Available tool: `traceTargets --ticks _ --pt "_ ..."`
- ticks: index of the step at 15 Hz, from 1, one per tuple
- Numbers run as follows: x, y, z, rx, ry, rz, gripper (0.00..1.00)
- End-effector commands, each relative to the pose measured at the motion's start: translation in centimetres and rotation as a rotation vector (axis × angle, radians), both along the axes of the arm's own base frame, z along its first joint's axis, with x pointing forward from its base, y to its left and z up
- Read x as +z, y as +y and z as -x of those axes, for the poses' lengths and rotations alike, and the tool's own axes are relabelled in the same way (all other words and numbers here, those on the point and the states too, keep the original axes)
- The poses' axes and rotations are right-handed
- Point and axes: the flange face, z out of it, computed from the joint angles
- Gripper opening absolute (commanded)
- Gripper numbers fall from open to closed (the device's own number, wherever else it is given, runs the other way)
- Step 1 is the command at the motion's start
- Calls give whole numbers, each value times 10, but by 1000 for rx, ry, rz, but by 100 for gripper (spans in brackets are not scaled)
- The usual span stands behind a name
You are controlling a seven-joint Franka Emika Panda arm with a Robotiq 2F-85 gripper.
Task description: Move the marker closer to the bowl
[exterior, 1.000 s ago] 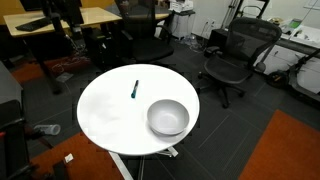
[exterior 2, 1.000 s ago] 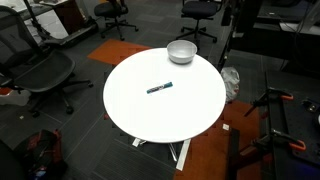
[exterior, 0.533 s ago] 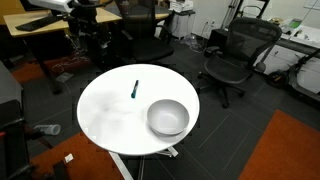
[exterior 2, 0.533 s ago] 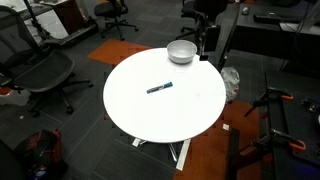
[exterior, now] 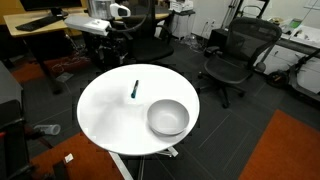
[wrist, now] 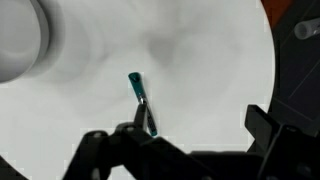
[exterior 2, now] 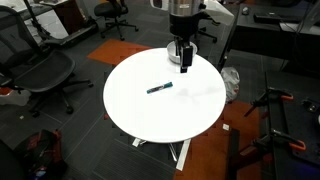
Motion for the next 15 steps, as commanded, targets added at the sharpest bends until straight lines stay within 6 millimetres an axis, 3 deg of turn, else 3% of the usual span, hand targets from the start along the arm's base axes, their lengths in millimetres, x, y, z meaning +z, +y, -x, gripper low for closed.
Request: traceTargets --ticks 1,8,15 --pt "-23 -5 -31 47 5 7 100" --pt "-65 -19 -66 76 10 -12 100" --pt "-111 -19 -86 99 -7 29 100"
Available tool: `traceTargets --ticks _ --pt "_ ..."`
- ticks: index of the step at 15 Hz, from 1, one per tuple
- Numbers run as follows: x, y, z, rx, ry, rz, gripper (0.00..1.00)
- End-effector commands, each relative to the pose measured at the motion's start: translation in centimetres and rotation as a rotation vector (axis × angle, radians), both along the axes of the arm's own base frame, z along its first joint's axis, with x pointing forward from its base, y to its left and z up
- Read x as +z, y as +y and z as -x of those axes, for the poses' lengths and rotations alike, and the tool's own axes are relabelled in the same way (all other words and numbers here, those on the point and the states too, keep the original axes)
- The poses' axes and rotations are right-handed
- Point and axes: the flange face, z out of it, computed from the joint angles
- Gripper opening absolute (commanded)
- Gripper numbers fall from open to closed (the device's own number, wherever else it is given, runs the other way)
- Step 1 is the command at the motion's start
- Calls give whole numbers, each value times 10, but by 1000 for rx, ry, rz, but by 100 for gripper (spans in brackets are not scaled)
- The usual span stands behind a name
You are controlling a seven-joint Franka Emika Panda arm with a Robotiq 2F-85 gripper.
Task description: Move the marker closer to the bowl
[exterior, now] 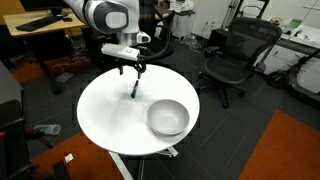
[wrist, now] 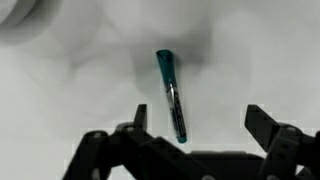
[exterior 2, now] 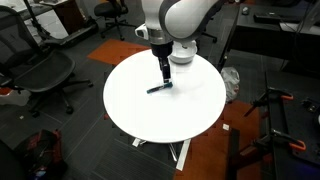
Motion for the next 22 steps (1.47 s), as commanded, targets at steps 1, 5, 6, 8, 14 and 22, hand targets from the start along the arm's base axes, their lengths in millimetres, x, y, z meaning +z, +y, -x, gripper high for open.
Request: traceTargets --ticks 1,5,6,8,14,22 --pt "-20 4 -14 36 -32 35 100" --pt "-44 5 -19 61 -34 58 100" --pt "-49 5 -20 63 -34 59 100" --pt "-59 5 -22 65 -28 57 100" --pt "-78 11 -27 65 -10 39 100" --pt "-87 12 -32 64 -9 31 34"
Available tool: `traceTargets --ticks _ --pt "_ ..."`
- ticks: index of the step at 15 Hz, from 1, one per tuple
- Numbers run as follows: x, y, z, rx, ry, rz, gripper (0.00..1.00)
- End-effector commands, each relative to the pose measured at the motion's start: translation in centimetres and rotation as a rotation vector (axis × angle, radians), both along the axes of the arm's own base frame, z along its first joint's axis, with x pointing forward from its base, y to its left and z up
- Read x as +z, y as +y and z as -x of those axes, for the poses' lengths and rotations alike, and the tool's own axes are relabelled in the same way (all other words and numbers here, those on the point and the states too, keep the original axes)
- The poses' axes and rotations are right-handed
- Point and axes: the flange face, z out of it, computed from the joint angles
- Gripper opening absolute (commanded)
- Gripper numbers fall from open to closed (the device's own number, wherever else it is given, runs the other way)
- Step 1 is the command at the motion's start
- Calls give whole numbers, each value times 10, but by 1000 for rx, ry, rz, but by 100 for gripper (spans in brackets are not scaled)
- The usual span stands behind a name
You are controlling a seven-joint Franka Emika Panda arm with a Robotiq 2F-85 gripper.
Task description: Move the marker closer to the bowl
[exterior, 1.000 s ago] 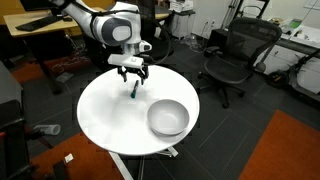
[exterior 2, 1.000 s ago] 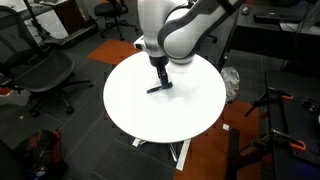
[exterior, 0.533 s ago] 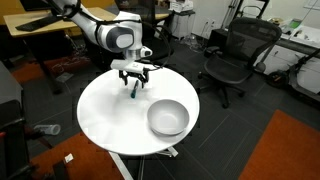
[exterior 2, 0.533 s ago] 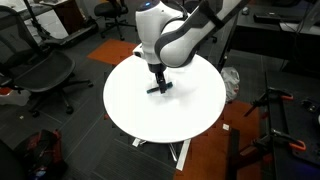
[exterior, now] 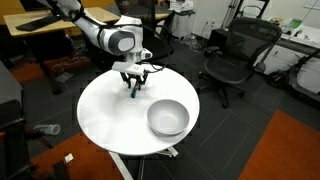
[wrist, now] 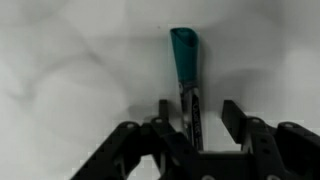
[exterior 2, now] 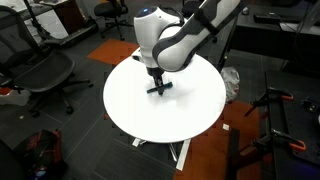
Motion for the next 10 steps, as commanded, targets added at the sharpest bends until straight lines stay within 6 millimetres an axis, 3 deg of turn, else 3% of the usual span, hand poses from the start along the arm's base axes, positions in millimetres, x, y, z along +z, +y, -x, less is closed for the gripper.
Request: traceTargets --ticks 1,4,5,10 --pt "2 1 -8 -10 -19 0 28" --pt "4 -1 -10 -13 -22 -1 4" --pt "4 -1 -10 -15 -21 2 0" --pt "15 -10 -17 -118 -46 0 5"
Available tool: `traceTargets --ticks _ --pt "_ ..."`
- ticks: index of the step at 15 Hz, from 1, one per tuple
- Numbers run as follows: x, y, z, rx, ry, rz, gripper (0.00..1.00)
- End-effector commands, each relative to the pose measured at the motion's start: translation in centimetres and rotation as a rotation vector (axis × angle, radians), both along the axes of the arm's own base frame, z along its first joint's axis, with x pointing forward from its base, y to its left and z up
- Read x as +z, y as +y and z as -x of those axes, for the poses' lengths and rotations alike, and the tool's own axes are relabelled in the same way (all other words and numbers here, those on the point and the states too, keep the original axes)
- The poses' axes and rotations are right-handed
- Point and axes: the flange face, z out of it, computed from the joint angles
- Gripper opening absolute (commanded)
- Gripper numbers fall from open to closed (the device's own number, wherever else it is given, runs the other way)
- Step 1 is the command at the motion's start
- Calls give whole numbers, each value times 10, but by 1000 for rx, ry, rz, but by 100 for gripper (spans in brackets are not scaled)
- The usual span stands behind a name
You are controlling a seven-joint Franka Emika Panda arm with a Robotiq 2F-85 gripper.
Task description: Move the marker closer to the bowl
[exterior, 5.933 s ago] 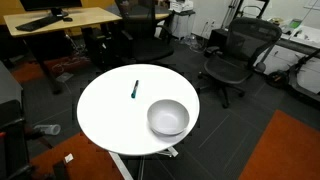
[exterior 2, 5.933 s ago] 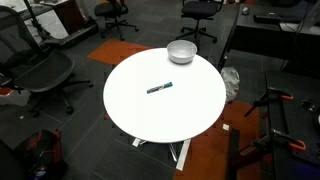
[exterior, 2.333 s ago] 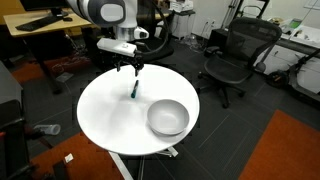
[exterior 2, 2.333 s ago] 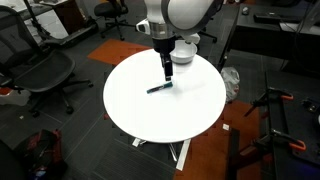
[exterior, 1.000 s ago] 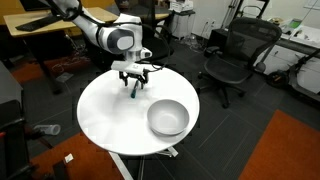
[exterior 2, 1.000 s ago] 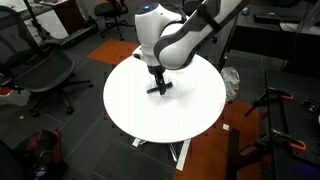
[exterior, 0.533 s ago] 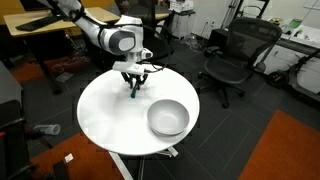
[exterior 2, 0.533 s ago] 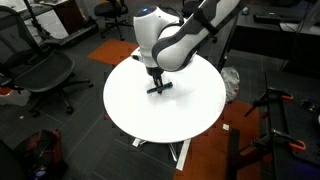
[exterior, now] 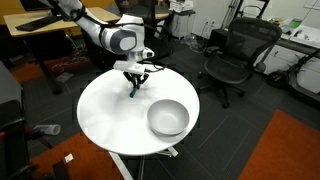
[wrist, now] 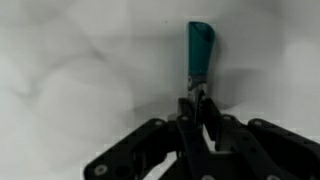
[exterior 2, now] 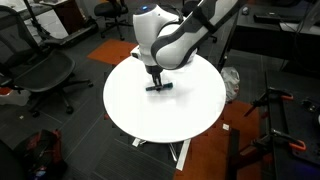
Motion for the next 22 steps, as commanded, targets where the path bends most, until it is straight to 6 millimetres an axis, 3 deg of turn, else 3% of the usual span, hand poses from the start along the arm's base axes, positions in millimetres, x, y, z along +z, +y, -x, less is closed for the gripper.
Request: traceTargets --ticks 1,12,22 --pt "16 -8 -14 -120 -41 1 5" --pt "58 -15 -66 -658 -196 -11 5" --pt "48 -77 -89 -1002 -215 23 5"
